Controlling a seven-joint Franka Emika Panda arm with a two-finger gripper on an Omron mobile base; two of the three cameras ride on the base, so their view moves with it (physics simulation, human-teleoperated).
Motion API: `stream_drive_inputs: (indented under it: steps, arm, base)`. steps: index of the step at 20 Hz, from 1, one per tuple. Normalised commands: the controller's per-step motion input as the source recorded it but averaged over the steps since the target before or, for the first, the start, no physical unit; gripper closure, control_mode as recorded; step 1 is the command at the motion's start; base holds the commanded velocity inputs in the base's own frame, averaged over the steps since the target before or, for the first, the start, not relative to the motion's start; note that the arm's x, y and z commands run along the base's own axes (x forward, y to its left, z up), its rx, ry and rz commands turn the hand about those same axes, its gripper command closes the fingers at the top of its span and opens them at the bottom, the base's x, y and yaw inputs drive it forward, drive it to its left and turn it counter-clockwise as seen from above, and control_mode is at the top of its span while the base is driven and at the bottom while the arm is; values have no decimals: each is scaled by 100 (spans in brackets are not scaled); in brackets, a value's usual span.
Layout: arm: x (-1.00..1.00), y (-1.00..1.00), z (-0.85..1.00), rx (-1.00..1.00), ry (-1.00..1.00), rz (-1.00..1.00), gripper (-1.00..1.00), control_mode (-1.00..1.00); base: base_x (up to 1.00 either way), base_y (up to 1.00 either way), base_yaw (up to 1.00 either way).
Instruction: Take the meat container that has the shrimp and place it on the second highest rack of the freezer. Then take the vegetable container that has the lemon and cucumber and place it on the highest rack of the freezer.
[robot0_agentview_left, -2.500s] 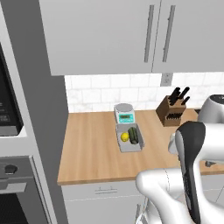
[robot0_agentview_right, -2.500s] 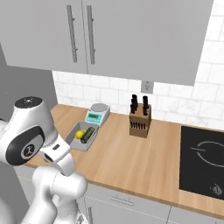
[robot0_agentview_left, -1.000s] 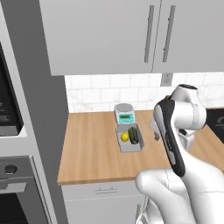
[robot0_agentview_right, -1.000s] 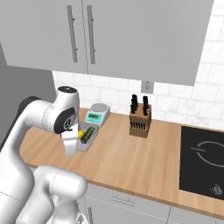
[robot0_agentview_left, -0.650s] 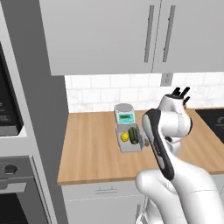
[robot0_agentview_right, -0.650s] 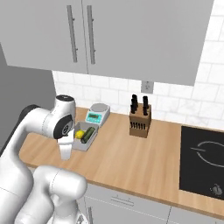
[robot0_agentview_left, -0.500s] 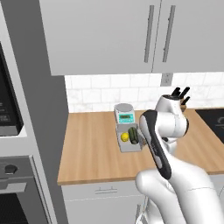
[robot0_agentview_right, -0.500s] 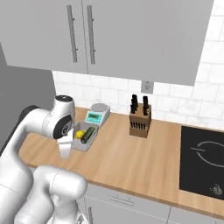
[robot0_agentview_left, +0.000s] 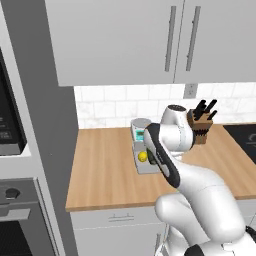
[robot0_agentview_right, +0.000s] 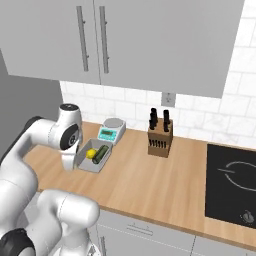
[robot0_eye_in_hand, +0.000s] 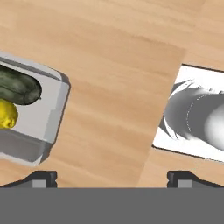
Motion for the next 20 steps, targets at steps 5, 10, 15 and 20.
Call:
stream_drive_inputs:
  steps: [5, 10, 15, 20]
  arm:
    - [2, 29, -28, -3, 7, -65, -100, -100]
    - [2, 38, -20, -4, 9, -65, -100, -100]
    - [15, 3, -14, -5, 8, -47, -100, -100]
    - [34, 0, -15, -12, 2, -28, -100, -100]
  base:
    - [0, 0, 0]
    - [0, 0, 0]
    - [0, 0, 0]
    - [0, 0, 0]
